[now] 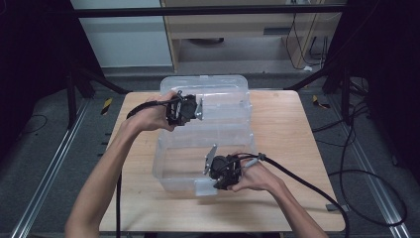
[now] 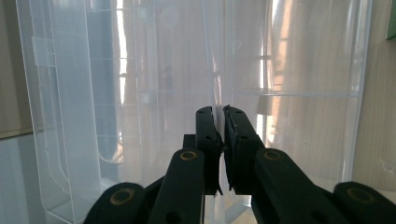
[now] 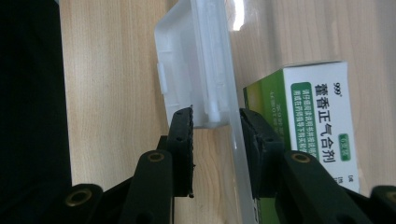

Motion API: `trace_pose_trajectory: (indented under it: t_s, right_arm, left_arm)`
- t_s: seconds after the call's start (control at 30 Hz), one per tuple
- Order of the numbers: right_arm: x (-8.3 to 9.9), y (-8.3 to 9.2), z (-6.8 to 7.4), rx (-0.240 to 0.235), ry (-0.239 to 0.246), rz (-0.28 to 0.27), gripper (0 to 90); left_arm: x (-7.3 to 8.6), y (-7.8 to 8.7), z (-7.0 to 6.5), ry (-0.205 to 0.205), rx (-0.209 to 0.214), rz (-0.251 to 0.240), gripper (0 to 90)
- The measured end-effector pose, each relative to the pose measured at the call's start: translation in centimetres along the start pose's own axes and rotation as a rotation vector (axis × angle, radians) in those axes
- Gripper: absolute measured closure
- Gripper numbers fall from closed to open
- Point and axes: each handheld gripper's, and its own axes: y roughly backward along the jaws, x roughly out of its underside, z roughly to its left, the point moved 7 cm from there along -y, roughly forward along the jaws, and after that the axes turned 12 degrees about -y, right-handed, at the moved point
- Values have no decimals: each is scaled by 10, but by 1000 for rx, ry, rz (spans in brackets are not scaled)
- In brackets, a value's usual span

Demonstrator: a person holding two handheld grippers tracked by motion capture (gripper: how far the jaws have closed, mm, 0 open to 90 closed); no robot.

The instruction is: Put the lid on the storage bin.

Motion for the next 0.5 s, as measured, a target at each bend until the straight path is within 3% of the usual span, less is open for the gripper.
trace_pose_trajectory:
  t_s: [0.27,0.3,0.37,0.4,0.5]
  right_arm:
    - [0,0,1,8,-10,-13,669]
    - [0,0,1,11,-11,-10,669]
    - [0,0,1,12,-6,-11,669]
    - [0,0,2,13,-13,-9,669]
    - [0,0,2,19,-12,-10,668]
  left_arm:
    - [-2,7,-6,-2,-18,-3,852]
    - [-2,8,-9,17,-16,-5,852]
    - [-3,10,-8,-13,-23,6,852]
    - [-4,11,-12,4,-14,7,852]
    - [-5,14,-13,-21,-31,13,852]
